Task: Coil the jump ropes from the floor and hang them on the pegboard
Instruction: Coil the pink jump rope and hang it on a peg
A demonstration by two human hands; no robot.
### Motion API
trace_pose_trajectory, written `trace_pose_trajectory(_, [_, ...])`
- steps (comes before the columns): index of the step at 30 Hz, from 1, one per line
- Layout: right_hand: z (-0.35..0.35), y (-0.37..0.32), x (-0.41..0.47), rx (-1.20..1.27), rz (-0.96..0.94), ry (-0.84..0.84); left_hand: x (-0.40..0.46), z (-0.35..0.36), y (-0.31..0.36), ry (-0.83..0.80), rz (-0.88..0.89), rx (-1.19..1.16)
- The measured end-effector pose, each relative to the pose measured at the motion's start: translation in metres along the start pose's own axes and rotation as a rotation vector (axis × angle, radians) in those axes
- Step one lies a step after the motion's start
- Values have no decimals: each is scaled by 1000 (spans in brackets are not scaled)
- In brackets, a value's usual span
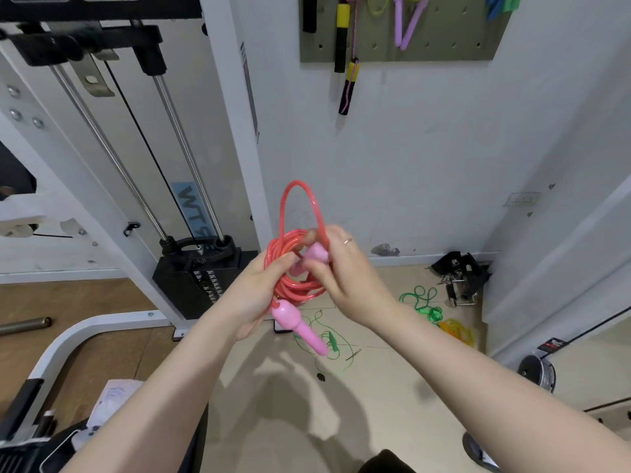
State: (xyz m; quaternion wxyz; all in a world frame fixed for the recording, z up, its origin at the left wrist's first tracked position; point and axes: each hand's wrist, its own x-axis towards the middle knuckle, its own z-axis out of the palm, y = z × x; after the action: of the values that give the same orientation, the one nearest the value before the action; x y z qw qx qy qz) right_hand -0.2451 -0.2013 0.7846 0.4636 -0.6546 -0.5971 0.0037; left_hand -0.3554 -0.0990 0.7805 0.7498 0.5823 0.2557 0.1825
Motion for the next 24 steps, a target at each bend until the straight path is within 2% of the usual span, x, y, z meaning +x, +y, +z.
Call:
trace_pose_trajectory(2, [8, 4, -5, -305, -145, 30, 0, 9, 3, -22, 23, -47])
trace_pose_trajectory(4, [14, 10, -8, -446, -96, 69, 1, 13, 6, -15, 30, -108])
trace_pose_trajectory(5, [14, 10, -9, -393, -19, 62, 2, 13, 6, -15, 31, -133])
trace_pose_trajectory(6, [14, 10, -9, -224, 89, 47, 2, 13, 7, -17, 34, -146])
trace_pose_trajectory(8, [5, 9, -7, 356, 339, 102, 0, 12, 8, -22, 24, -152])
trace_pose_trajectory(10, [-7, 13, -5, 828, 521, 48, -2, 12, 9, -36, 11, -169])
trace_pose_trajectory(11, [-11, 15, -5, 962, 571, -50, -2, 13, 9, -48, 12, -185])
trace_pose_trajectory(13, [-12, 16, -4, 1049, 600, -210, -2, 17, 11, -86, 6, -229])
trace_pose_trajectory(15, [-9, 17, -4, 1160, 613, -218, -1, 22, 12, -125, -3, -251])
trace_pose_trajectory(17, [-2, 23, 0, 1137, 674, -95, 2, 26, 12, -114, 2, -221])
trace_pose_trajectory(19, [7, 27, 4, 975, 715, -1, 4, 28, 14, -74, 36, -137])
trace_pose_trajectory(24, [14, 37, 3, 564, 846, 108, 6, 25, 20, 23, 131, 3])
